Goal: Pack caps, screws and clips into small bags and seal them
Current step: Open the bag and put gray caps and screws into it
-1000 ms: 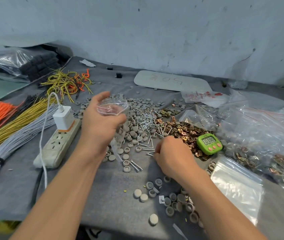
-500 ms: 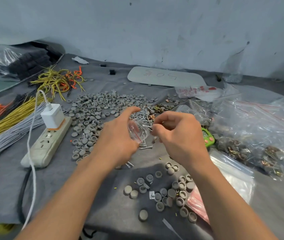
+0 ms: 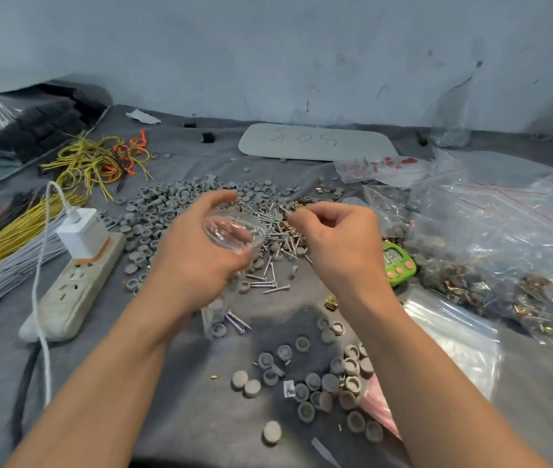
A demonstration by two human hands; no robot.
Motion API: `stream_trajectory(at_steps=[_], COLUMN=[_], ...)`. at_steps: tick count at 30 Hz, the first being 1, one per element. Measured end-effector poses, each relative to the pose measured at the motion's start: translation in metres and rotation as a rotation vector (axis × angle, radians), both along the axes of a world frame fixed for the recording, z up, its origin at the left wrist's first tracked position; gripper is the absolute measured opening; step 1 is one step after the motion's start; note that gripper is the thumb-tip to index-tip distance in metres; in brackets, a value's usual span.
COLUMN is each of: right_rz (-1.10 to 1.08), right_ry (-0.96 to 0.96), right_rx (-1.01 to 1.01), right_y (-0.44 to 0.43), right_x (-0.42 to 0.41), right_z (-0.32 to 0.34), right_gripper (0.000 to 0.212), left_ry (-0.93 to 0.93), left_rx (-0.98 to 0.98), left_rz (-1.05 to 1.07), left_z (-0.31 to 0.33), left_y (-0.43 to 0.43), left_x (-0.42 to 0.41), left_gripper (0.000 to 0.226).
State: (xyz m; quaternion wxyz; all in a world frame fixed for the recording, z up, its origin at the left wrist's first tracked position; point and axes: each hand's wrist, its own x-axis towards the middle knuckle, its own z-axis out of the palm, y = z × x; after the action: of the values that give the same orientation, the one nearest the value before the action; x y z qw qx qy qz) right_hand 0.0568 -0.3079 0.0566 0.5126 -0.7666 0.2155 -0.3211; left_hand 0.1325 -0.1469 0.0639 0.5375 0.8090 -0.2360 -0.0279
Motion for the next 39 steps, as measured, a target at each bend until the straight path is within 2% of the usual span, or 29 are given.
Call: stream_trajectory(at_steps=[2,4,6,9,14,17,21,24,27,29,31,34,39], right_rz=[-0.008,0.082,0.160,0.180,0.203,0.138,0.001,0.128,0.246,0.268,0.303,0.334,0.098], right_ry=[0.248,0.528,0.707,0.807,0.862,0.727,0.272,0.047,0.034,0.072,0.103,0.065,-0.125], right_rx=[-0.170,-0.313,-0.403,-0.520,-0.643,-0.552,-0.291,-0.189,-0.344,-0.398,-0.333,-0.155,0.117], right_y=[-0.005,0.000,0.008,0.016,0.010,0.000,-0.008,-0.002,0.008,0.010,0.009,0.010,0.004], right_x=[0.001,0.004,0.007,0.008,-0.001,-0.006,-0.015,-0.027,-0.034,-0.035,-0.033,-0.027,-0.018], right_z=[-0.004,-0.011,-0.019,-0.025,-0.023,-0.014,-0.001,0.011,0.011,0.007,0.002,0.001,0.005], right_gripper=[0.017,0.017,0.018,0.014,0.013,0.014,0.019,0.019,0.025,0.021,0.016,0.022,0.028], left_ry=[0.059,0.105,0.134,0.125,-0.045,-0.124,-0.150,-0.165,-0.197,-0.223,-0.229,-0.209,-0.152], left_rx=[-0.115,-0.209,-0.266,-0.250,-0.048,0.136,0.336,0.415,0.419,0.431,0.441,0.399,0.281], left_rz=[0.041,0.072,0.094,0.100,0.110,0.098,0.041,0.013,-0.043,-0.075,-0.100,-0.119,0.011], left_z=[0.001,0.003,0.003,0.002,0.003,0.004,0.005,0.005,0.004,0.003,0.003,0.005,0.010], left_y=[0.004,0.006,0.004,0.000,-0.002,-0.004,-0.014,-0.023,-0.030,-0.032,-0.033,-0.033,-0.023], left_x=[0.006,0.010,0.013,0.014,0.014,0.011,-0.001,-0.010,-0.020,-0.025,-0.027,-0.024,-0.010], left_gripper=[0.076,0.074,0.073,0.075,0.076,0.079,0.082,0.087,0.088,0.085,0.083,0.077,0.086])
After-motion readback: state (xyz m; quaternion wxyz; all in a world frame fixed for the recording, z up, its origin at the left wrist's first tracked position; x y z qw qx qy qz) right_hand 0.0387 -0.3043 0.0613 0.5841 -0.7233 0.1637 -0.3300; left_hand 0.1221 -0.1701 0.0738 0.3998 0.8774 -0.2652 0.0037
